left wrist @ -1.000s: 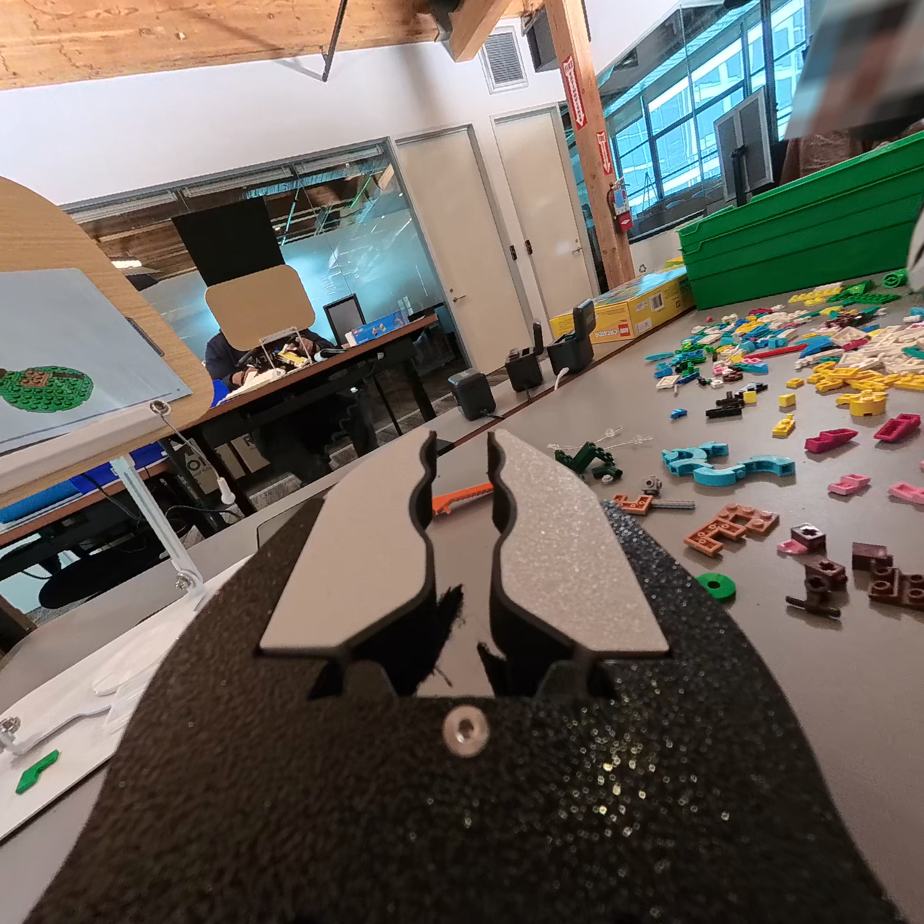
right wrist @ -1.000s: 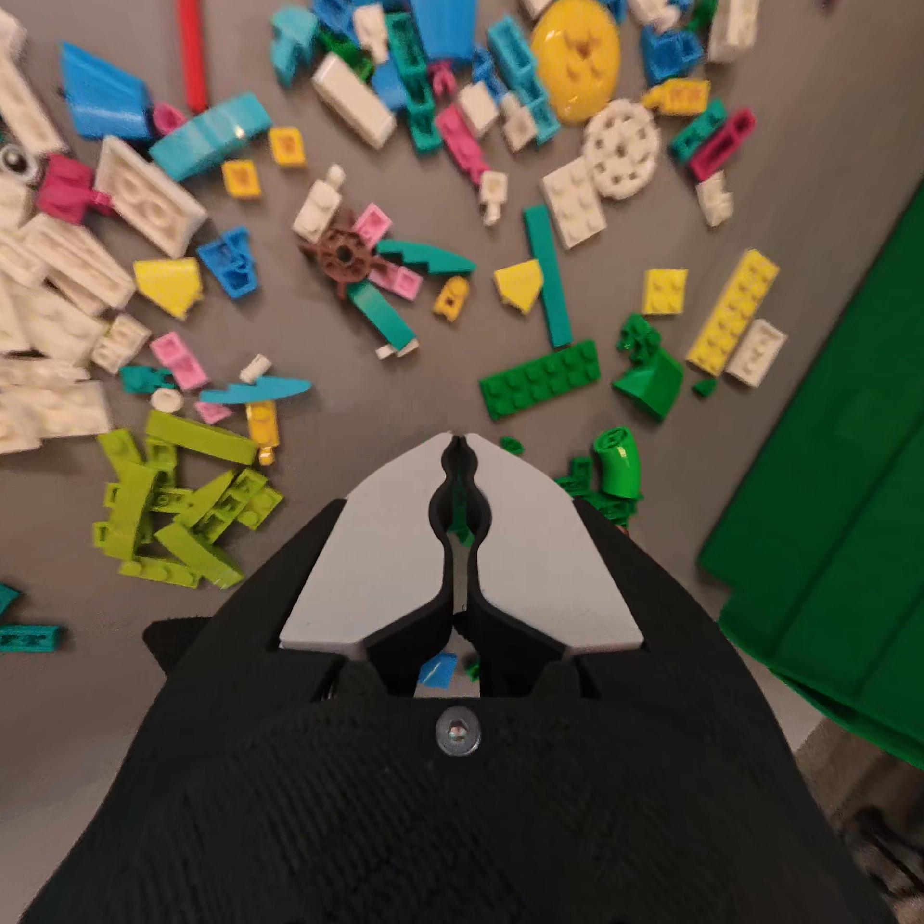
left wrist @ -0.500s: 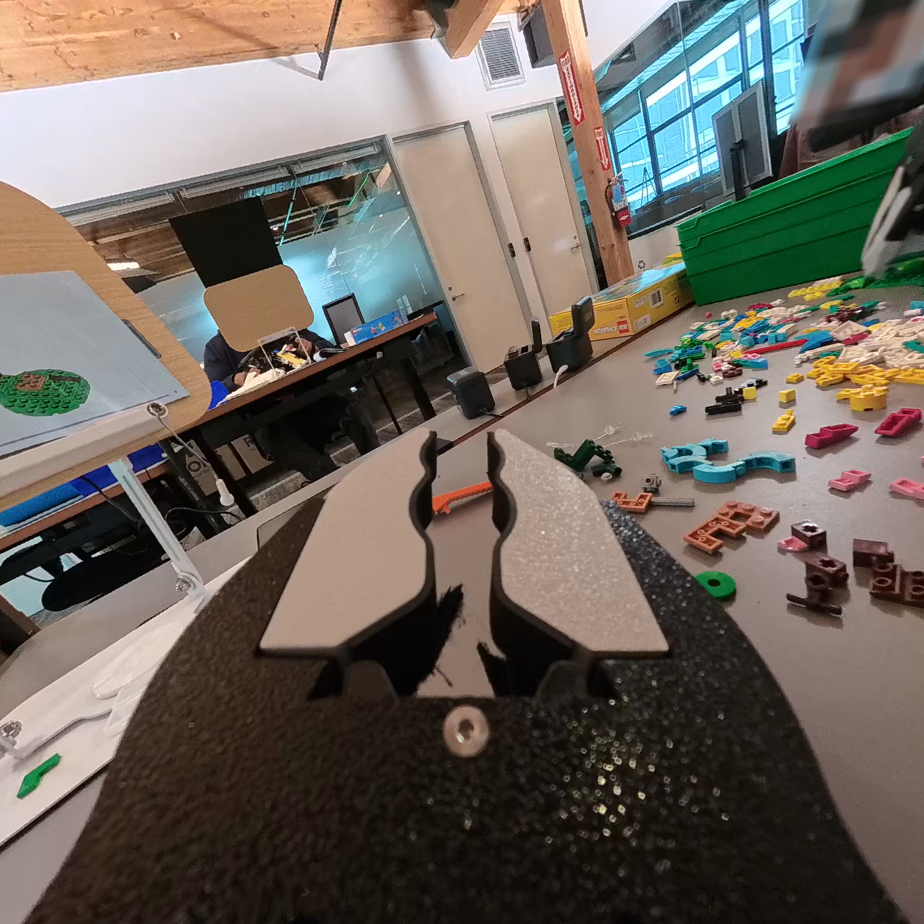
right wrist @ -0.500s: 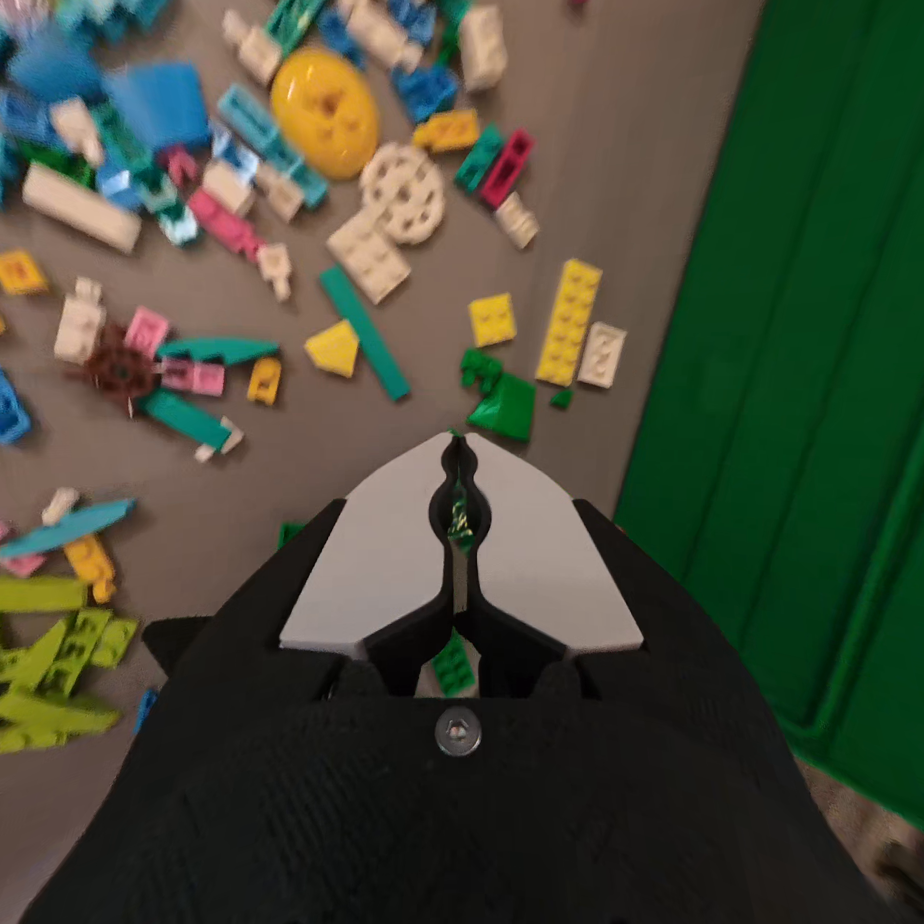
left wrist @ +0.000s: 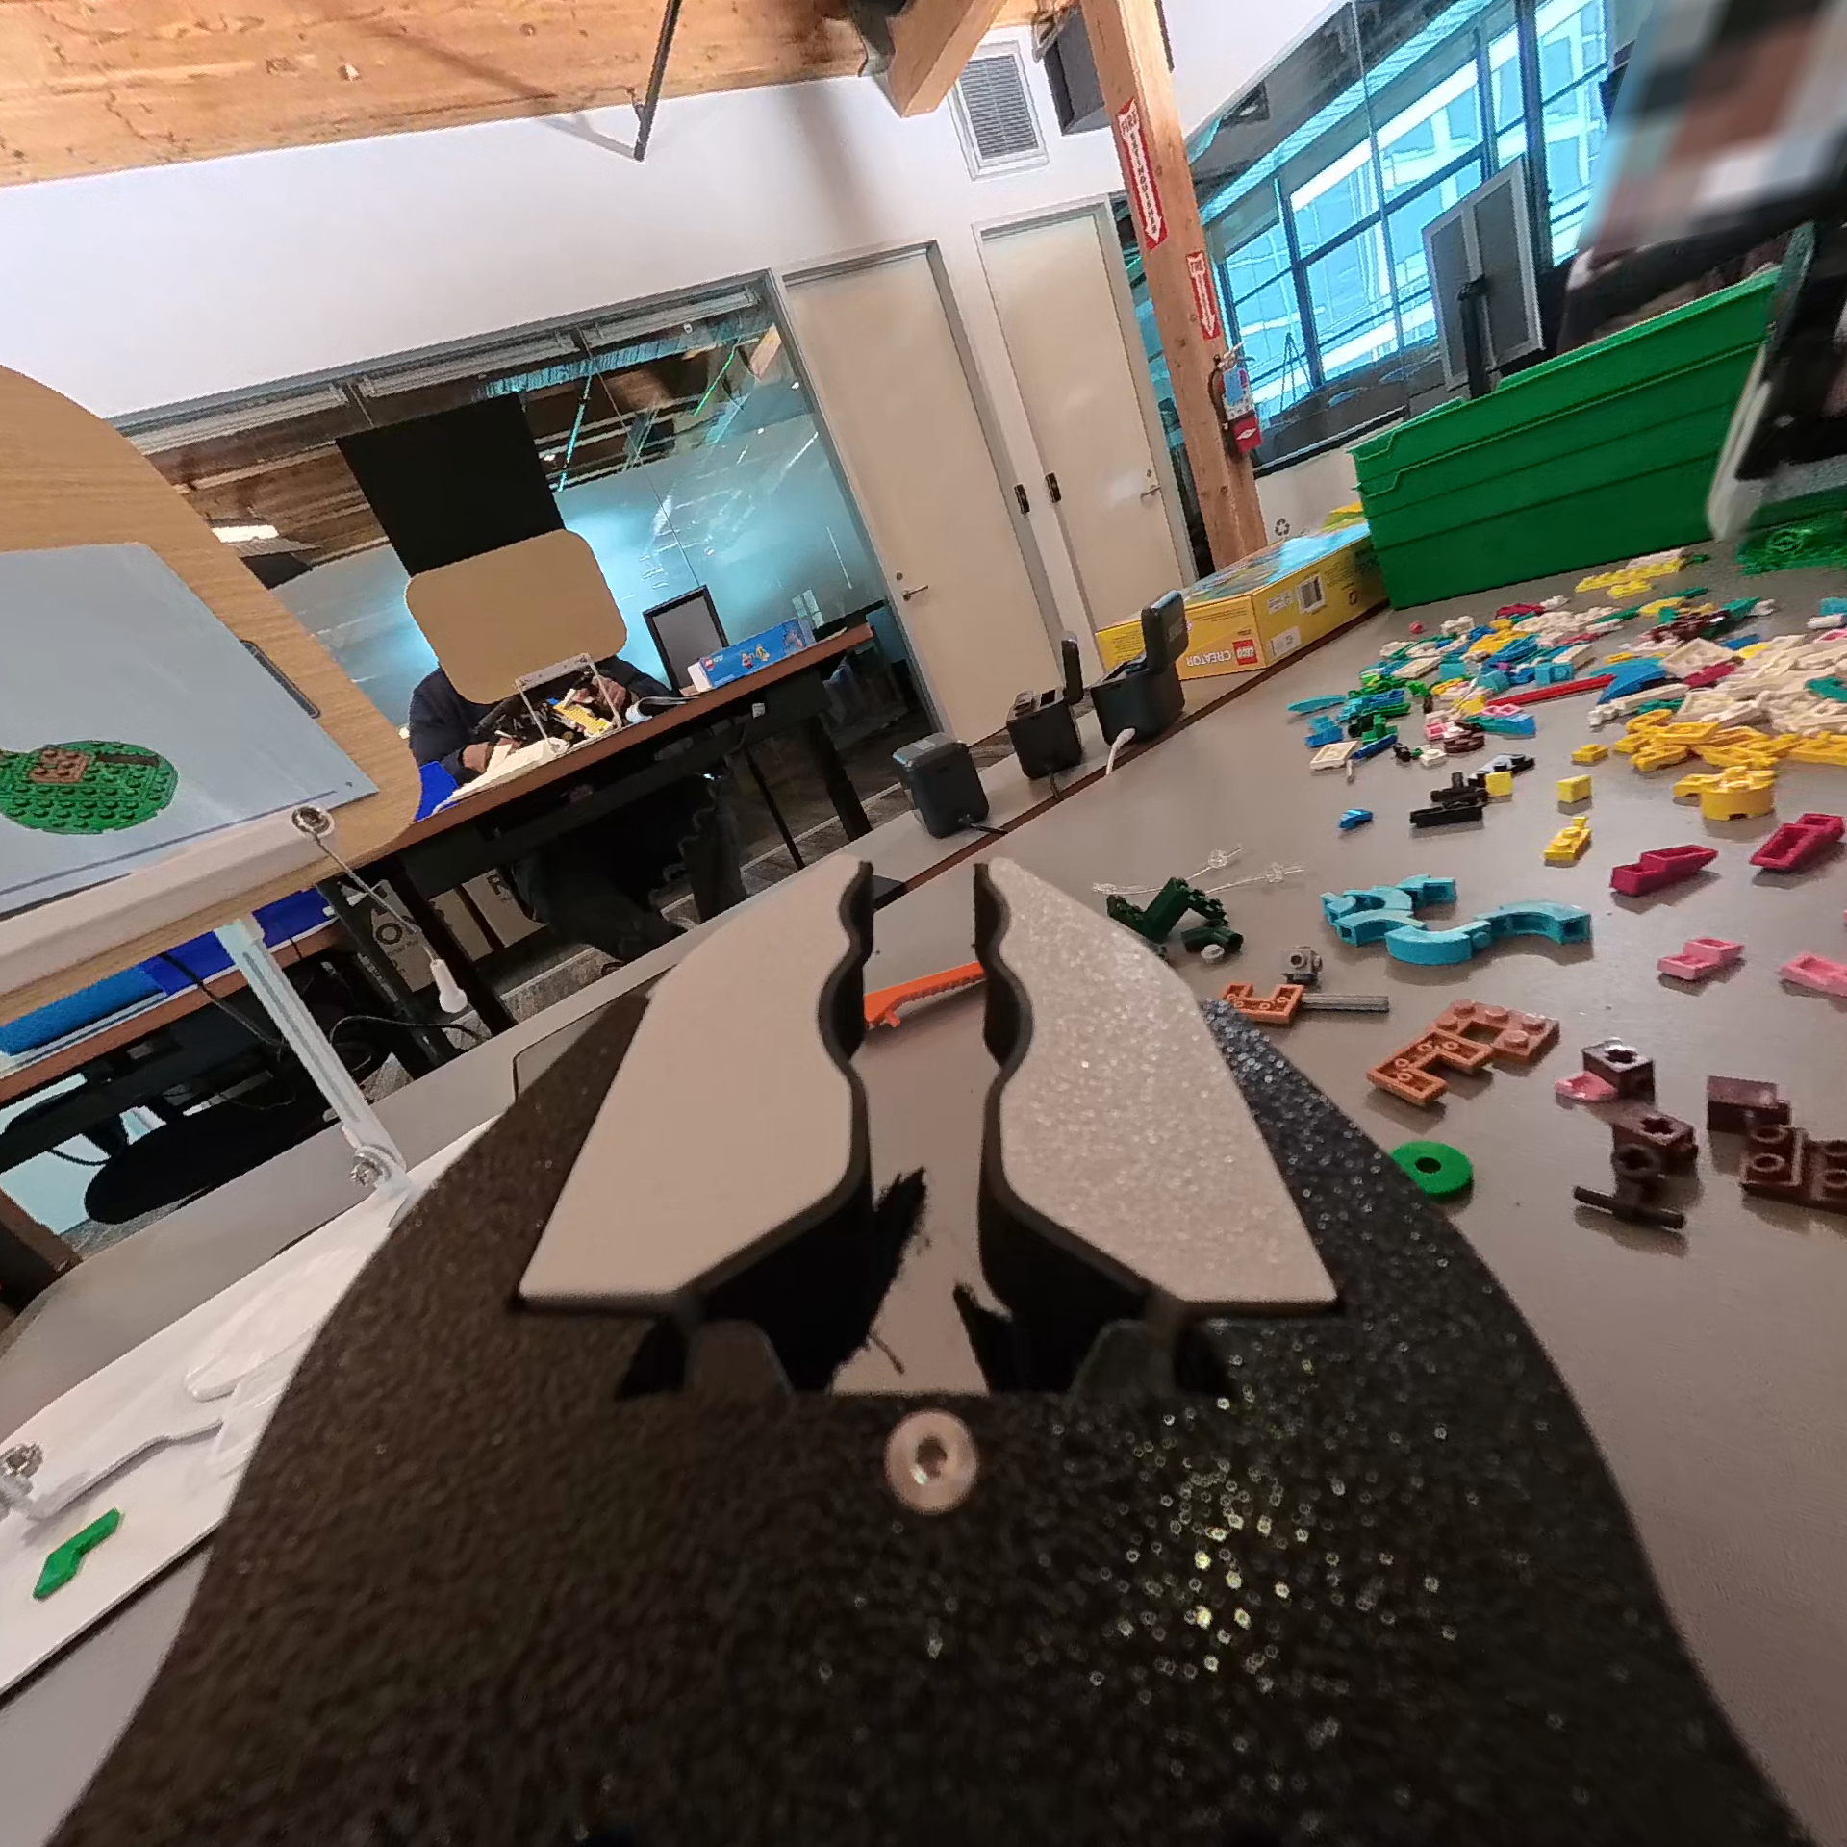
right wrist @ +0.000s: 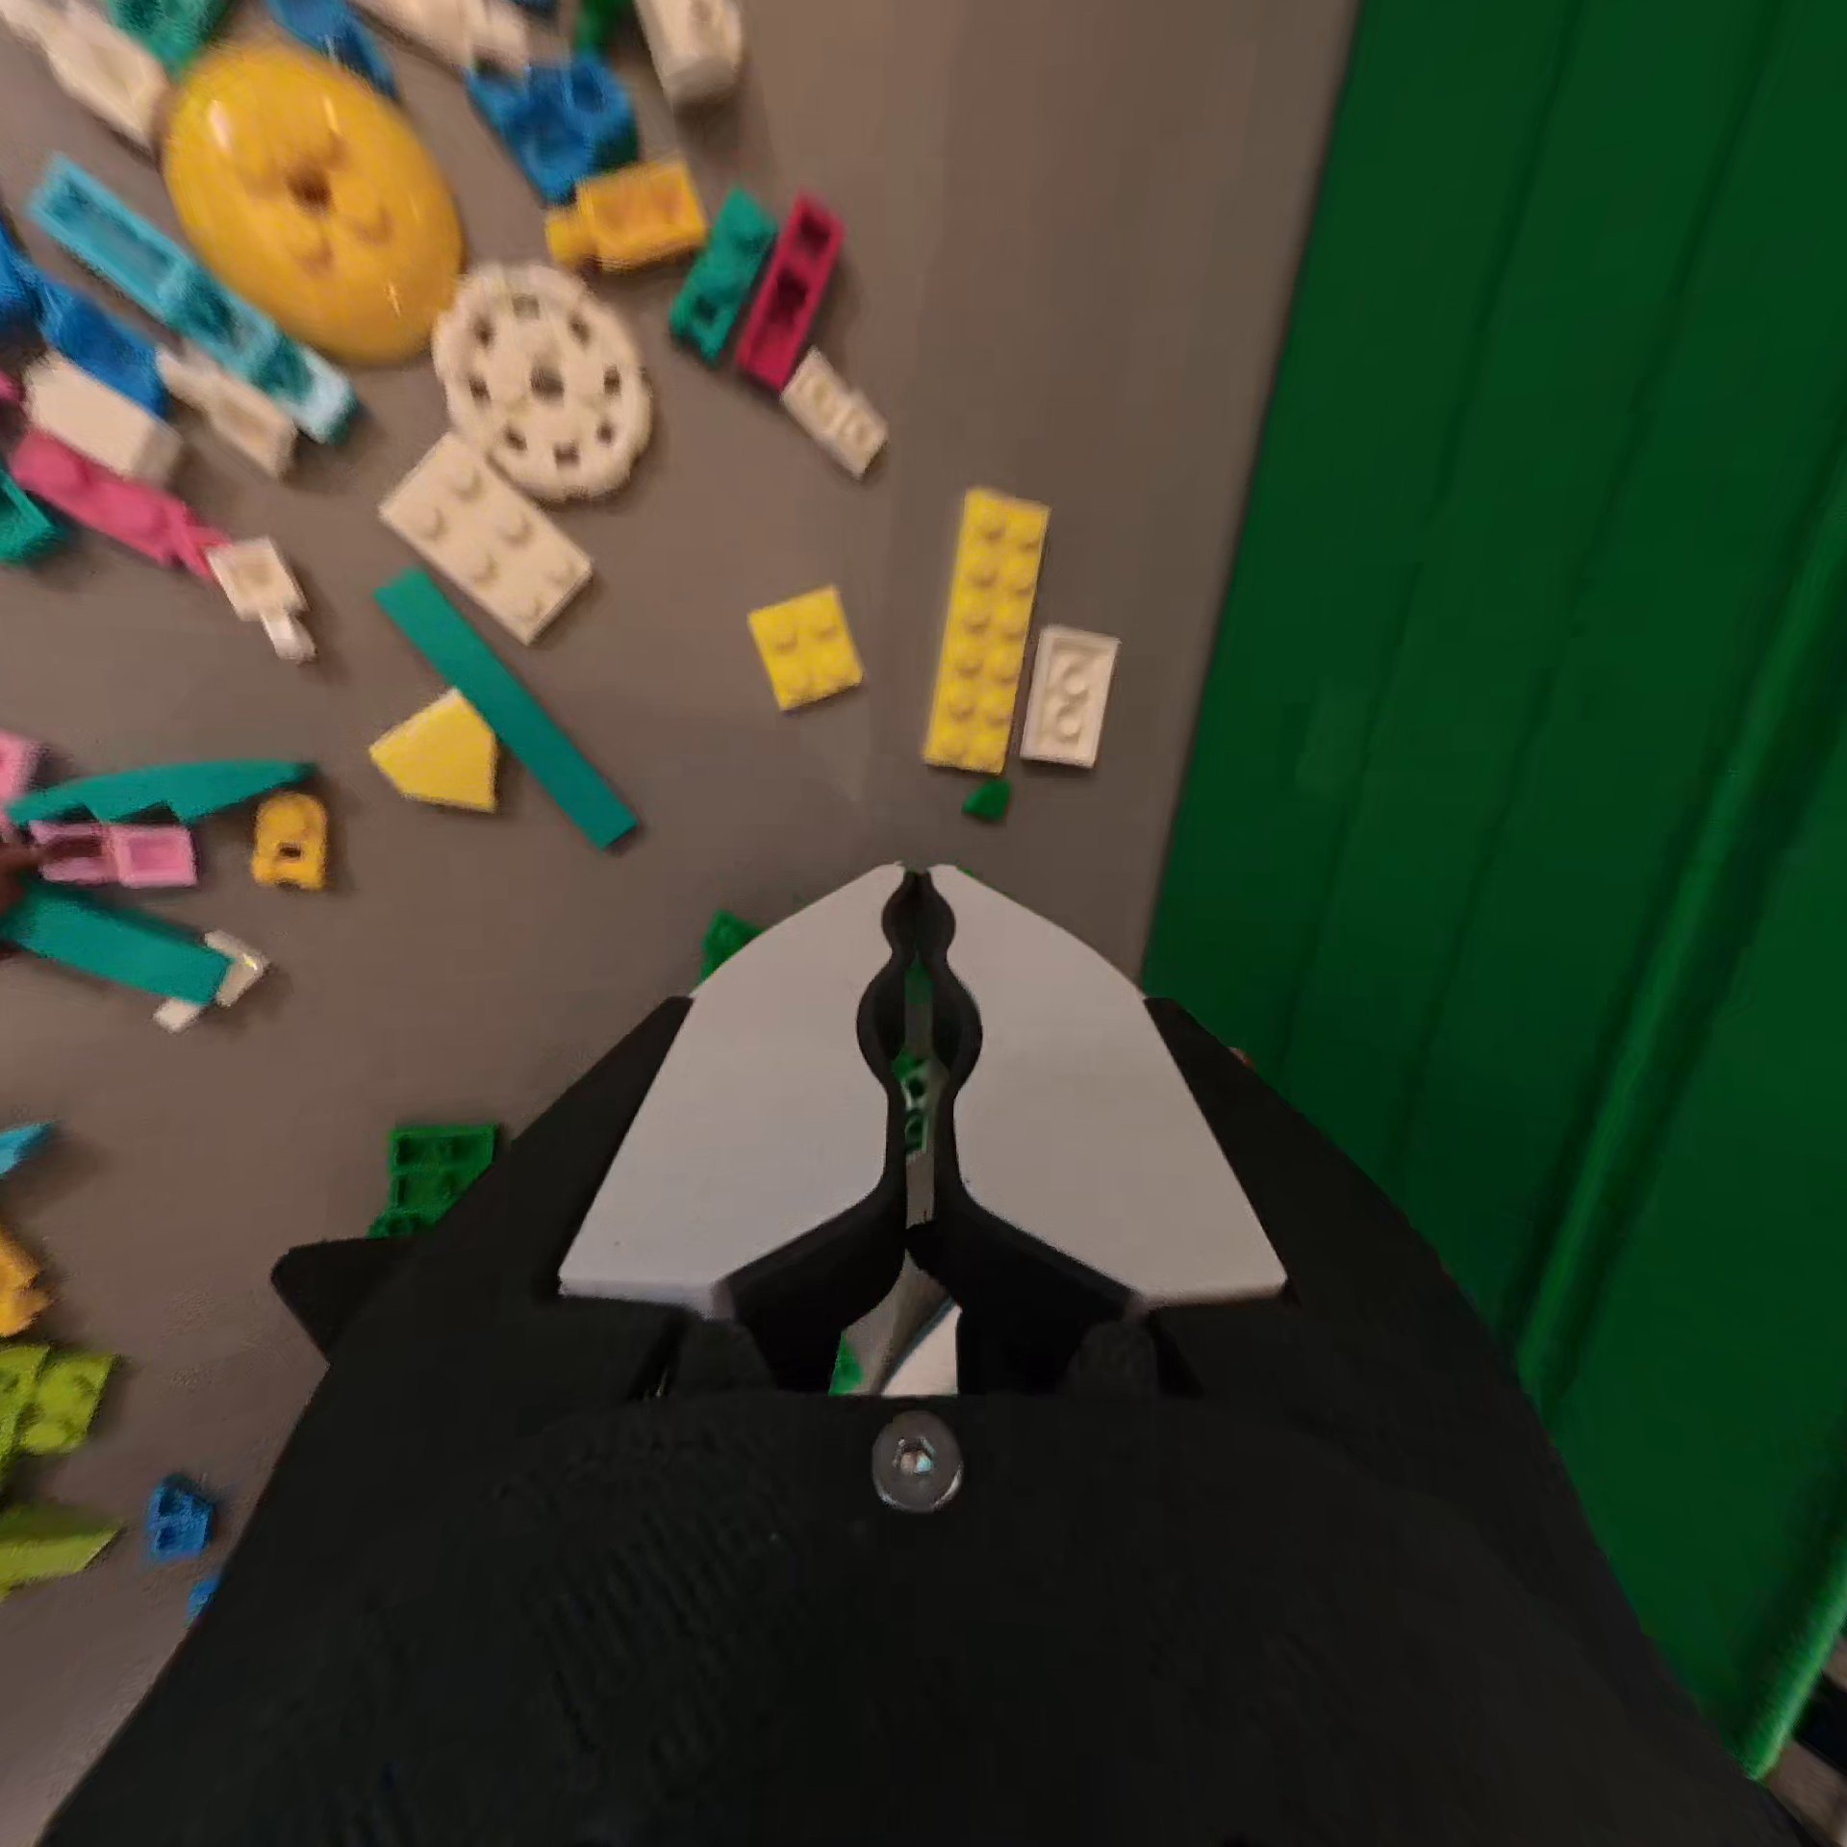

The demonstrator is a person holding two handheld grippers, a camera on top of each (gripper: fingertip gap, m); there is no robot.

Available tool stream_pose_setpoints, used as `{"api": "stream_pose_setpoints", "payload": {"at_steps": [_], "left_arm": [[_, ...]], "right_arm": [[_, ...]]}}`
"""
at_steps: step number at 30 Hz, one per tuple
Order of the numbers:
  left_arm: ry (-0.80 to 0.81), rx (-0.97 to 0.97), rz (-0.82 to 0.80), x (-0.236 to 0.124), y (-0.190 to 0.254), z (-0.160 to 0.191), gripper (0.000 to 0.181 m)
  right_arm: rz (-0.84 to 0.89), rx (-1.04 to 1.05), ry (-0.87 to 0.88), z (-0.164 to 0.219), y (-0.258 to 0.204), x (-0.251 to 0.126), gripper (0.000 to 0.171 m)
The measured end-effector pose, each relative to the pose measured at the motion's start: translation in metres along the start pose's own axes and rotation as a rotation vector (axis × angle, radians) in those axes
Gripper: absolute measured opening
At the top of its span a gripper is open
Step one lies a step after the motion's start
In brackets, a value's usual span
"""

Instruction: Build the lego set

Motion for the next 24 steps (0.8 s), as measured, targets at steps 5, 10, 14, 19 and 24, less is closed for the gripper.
{"api": "stream_pose_setpoints", "payload": {"at_steps": [5,10,14,19,24], "left_arm": [[0.002,0.004,0.004,0.0,0.001,0.0,0.018],[0.0,0.006,0.004,0.0,0.001,0.0,0.018],[0.0,0.005,0.004,0.0,0.001,0.0,0.018],[-0.001,0.008,0.006,0.0,0.001,0.0,0.018],[-0.001,0.01,0.007,0.0,0.001,0.0,0.018]], "right_arm": [[0.037,0.071,0.057,-0.013,0.011,0.009,0.0],[0.018,0.043,-0.017,0.001,0.01,0.018,0.0],[-0.062,0.017,-0.122,0.02,0.005,0.005,0.0],[-0.014,0.141,-0.101,0.032,0.023,-0.013,0.0],[0.084,0.058,-0.195,0.054,0.023,-0.015,0.0]]}}
Point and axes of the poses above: each gripper's, where its closed fingertips meet, x out along the fingers, z out of its underside, y = z × x across the jaws, the point moved 2 cm from there along -x, back along the fingers, and after that the axes turned 6 degrees about z, right-handed, at the moved point
